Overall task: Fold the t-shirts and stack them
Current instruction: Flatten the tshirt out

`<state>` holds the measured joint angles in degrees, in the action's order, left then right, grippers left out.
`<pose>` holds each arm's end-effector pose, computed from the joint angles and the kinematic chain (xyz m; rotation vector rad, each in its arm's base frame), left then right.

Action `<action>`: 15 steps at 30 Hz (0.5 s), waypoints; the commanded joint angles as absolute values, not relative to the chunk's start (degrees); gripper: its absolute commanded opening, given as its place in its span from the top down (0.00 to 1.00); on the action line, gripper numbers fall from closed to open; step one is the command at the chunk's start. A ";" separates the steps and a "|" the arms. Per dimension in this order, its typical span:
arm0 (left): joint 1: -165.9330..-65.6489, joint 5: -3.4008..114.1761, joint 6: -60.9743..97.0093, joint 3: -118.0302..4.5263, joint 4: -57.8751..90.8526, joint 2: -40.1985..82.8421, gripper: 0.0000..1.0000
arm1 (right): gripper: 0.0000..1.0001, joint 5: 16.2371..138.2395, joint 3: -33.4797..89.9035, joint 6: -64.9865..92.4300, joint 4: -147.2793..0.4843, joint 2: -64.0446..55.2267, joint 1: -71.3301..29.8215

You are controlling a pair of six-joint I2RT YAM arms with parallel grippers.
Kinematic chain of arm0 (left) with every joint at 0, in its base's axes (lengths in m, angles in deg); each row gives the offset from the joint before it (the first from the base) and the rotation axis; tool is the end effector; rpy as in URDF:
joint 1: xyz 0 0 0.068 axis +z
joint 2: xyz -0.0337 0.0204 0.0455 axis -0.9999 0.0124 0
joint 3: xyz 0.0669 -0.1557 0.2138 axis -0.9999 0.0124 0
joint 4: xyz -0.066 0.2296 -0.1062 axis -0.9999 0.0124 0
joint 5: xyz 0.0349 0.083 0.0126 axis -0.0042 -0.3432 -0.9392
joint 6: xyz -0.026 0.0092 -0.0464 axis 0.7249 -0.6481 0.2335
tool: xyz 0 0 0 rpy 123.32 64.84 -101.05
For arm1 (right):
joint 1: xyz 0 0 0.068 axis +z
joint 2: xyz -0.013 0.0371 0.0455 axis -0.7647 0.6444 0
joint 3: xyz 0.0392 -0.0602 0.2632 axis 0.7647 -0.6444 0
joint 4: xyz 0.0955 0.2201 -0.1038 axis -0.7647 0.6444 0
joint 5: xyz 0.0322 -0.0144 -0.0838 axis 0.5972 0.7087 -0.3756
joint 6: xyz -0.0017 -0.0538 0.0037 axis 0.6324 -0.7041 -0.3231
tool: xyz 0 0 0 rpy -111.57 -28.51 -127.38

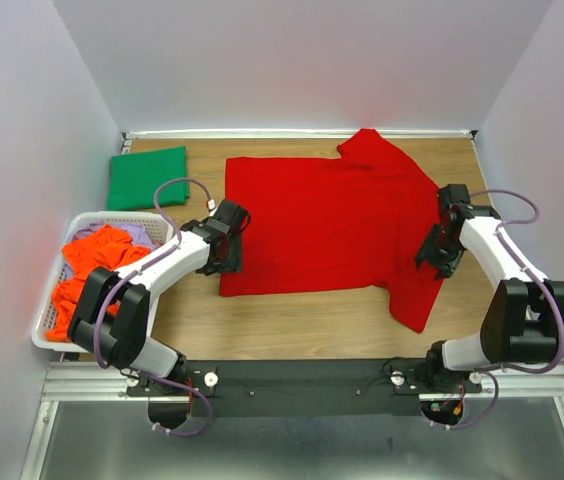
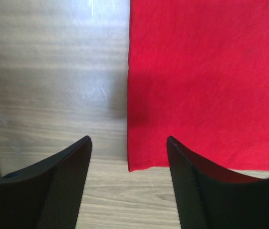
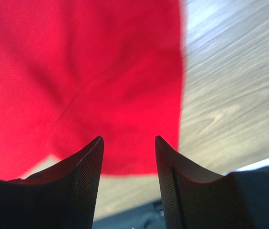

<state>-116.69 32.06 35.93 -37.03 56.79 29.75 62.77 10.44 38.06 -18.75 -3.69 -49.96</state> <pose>0.2438 -0.1159 0.1979 -0.1137 2.7026 0.0823 0.2510 -0.0046 0.2228 0.8037 2.8140 -0.0941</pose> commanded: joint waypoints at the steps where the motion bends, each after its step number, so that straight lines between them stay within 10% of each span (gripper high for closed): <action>1: -116.98 34.03 37.73 -35.03 58.58 30.12 0.31 | 0.46 65.55 5.32 41.00 -28.81 -4.72 -56.90; 15: -116.98 37.19 39.93 -30.82 57.54 32.05 0.39 | 0.46 60.99 4.44 41.01 -34.00 -4.72 -62.10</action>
<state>-116.69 35.27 38.84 -31.59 58.30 30.78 63.44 4.48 40.95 -31.51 -4.46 -61.63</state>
